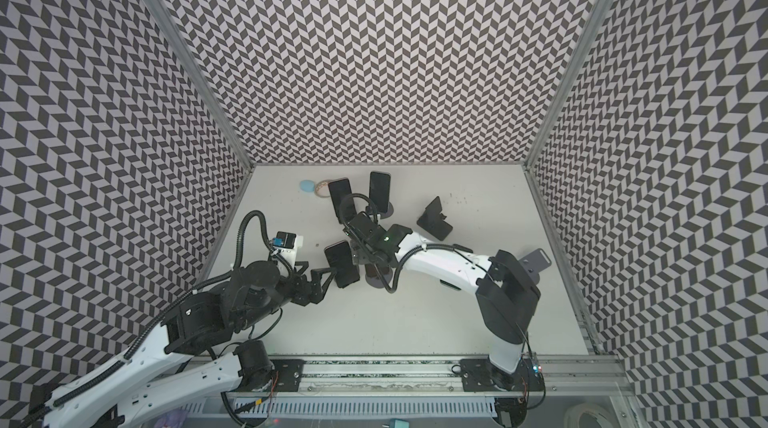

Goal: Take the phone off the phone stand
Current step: 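Close the right gripper on the mint-edged phone's top edge on the grey stand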

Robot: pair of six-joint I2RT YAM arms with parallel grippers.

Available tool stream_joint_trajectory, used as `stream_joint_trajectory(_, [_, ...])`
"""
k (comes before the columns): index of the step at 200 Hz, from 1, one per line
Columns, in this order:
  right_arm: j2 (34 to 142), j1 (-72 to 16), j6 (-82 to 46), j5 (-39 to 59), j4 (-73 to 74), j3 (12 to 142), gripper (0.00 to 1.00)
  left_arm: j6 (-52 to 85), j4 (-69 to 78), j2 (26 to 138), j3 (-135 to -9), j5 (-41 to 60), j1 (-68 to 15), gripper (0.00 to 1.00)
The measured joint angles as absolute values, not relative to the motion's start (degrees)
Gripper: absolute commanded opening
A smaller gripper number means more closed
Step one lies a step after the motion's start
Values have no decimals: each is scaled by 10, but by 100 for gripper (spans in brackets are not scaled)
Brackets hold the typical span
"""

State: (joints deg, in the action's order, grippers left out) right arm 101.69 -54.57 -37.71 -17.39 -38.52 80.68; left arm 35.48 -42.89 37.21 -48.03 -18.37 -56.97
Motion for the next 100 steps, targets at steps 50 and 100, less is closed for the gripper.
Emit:
stream_joint_trajectory(50, [1017,-543,-376,-173,-385,807,80,355,-429,371,-480,-184,-570,90])
stream_joint_trajectory(100, [1017,-542,-373,-175,-385,807,75,355,-429,371,-480,-184,-570,90])
